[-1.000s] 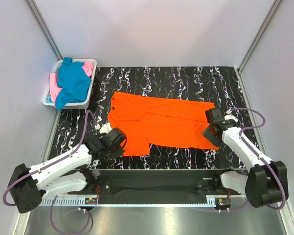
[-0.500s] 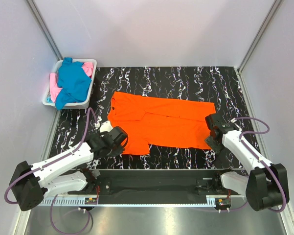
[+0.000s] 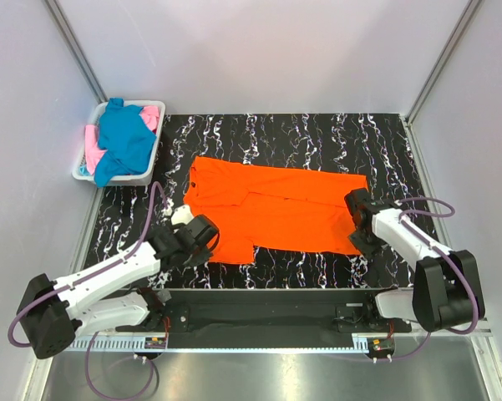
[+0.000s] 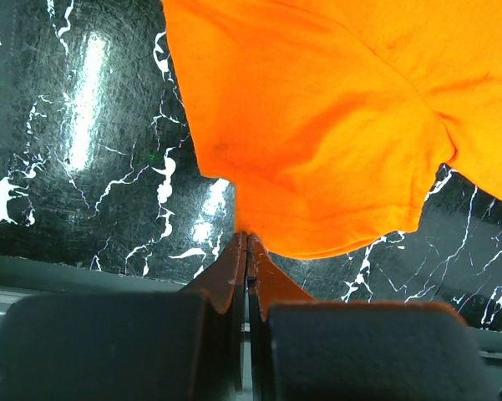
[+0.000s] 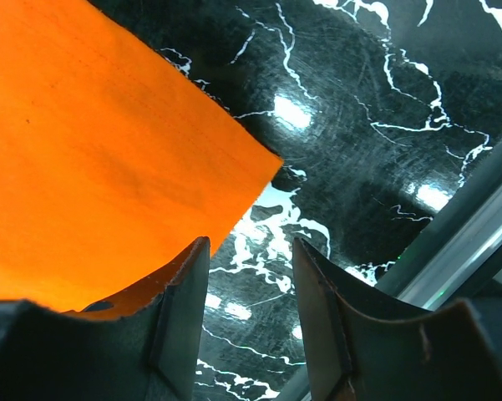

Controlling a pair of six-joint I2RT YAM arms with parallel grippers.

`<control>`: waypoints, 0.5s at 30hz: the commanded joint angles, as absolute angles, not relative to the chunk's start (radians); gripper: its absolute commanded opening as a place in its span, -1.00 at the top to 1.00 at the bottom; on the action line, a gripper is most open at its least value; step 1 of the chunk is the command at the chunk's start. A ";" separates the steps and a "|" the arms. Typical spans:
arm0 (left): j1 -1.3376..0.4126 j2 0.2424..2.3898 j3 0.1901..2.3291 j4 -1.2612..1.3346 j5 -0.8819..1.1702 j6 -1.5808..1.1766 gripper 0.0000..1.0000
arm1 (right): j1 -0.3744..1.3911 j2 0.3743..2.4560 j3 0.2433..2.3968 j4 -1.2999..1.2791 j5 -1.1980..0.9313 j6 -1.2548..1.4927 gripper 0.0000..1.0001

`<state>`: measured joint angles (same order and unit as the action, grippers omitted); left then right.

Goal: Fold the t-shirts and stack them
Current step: Fold the tshirt

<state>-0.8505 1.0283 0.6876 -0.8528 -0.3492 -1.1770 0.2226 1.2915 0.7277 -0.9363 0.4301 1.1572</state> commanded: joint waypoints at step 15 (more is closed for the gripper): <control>-0.836 0.982 0.698 -0.838 -0.370 -1.140 1.00 | 0.100 1.292 0.723 -0.859 0.400 1.118 -0.01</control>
<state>-0.8444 1.0027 0.6876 -0.8524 -0.3489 -1.1549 0.1280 1.3190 0.7315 -0.8772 0.3996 1.1397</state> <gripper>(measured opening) 0.009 0.511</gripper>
